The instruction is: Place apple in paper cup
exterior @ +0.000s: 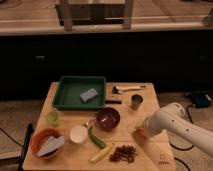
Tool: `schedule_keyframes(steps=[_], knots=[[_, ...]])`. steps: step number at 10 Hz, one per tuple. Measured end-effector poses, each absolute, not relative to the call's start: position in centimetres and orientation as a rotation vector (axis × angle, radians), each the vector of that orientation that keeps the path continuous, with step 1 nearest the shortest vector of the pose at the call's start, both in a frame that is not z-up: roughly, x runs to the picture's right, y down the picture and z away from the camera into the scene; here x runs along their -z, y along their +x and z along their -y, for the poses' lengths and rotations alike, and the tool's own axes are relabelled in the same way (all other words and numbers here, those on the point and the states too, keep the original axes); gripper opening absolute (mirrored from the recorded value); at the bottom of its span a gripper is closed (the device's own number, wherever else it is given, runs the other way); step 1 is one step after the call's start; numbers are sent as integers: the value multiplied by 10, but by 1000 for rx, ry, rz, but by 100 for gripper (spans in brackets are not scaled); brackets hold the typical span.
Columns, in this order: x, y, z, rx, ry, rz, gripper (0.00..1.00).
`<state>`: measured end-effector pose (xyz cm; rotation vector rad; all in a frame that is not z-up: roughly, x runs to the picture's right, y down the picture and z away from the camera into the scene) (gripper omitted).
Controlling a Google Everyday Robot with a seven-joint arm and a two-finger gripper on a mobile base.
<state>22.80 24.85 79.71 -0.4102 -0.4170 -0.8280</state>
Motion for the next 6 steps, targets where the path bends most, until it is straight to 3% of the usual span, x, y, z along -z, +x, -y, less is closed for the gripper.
schedule_keyframes(steps=[6], knots=[[-768, 229, -223, 862, -400, 410, 0]])
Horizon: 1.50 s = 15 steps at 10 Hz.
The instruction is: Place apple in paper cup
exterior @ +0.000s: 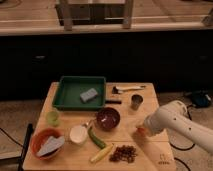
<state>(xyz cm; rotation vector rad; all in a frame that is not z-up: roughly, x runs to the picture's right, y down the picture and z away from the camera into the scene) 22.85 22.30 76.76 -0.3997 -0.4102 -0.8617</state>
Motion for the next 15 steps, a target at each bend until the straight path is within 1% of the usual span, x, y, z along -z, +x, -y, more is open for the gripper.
schedule_keyframes(steps=[4, 6, 15], knots=[[-756, 221, -210, 908, -393, 405, 0], [-742, 214, -196, 928, -388, 400, 0], [-723, 182, -174, 1010, -384, 401, 0]])
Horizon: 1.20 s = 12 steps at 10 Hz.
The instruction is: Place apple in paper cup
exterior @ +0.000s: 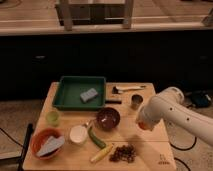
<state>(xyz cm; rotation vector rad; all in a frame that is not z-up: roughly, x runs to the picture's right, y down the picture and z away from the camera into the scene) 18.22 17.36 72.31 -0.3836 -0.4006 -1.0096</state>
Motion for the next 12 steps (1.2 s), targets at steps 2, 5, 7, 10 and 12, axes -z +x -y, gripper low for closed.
schedule_keyframes(steps=[2, 5, 7, 10, 12], knots=[[-718, 174, -169, 1028, -384, 397, 0], [-711, 161, -163, 1056, -382, 394, 0], [-706, 151, -159, 1074, -382, 397, 0], [-698, 140, -153, 1104, -381, 396, 0], [-693, 131, -149, 1124, -382, 394, 0]])
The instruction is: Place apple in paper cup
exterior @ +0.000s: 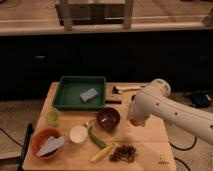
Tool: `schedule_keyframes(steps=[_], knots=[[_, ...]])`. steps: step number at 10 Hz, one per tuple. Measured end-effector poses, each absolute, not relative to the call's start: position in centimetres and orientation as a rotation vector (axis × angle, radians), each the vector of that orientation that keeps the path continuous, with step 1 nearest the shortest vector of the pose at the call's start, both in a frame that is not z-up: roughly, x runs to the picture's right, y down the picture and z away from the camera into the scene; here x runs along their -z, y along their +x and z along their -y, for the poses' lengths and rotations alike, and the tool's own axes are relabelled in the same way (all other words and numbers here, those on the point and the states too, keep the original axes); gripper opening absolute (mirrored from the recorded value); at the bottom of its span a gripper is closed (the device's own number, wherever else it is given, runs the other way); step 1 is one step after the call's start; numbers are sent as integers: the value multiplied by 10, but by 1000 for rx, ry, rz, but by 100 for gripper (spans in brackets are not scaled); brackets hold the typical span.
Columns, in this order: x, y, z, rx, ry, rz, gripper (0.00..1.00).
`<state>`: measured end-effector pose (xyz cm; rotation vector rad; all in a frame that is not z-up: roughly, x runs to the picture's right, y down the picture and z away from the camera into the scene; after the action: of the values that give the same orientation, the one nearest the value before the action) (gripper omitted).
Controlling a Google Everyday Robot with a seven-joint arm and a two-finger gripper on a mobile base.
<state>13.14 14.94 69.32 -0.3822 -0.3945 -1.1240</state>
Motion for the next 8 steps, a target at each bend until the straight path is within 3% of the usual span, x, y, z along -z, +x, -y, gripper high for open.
schedule_keyframes(steps=[8], knots=[[-679, 101, -140, 1203, -393, 396, 0]])
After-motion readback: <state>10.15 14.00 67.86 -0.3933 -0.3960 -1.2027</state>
